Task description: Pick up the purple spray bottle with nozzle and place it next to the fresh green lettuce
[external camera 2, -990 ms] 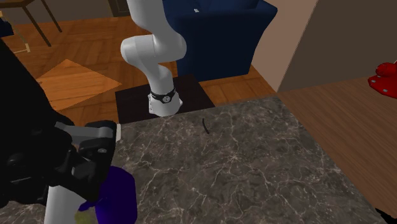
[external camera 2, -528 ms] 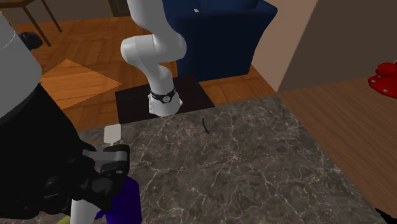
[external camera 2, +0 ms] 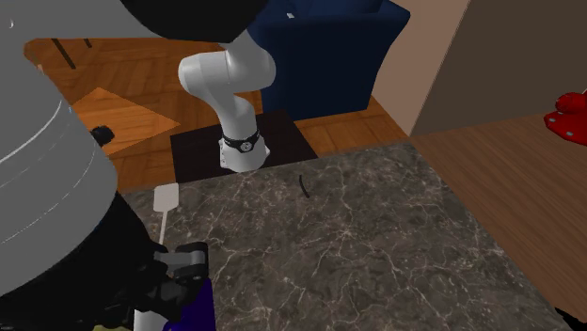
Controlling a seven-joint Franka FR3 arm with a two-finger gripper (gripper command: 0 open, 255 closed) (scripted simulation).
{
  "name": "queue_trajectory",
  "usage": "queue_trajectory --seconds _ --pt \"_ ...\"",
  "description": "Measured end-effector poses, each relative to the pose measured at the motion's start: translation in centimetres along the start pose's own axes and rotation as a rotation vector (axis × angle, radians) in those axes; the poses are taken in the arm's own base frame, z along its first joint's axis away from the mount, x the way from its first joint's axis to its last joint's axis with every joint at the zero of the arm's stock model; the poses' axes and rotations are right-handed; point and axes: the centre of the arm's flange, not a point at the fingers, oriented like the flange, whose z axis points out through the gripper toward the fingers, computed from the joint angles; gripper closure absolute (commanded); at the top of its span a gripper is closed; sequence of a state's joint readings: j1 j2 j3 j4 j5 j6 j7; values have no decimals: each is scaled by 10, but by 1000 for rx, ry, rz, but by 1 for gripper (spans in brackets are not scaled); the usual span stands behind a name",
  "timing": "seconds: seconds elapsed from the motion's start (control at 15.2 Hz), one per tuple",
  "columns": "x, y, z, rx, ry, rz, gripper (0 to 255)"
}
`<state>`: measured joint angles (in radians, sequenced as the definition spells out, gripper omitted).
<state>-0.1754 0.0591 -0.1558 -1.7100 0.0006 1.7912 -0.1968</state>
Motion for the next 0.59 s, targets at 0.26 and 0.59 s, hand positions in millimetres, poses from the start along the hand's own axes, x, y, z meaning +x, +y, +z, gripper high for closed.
queue_trajectory --seconds 0.26,0.59 --pt "-2 0 21 0 0 0 255" --pt "-1 -1 45 0 0 0 255"
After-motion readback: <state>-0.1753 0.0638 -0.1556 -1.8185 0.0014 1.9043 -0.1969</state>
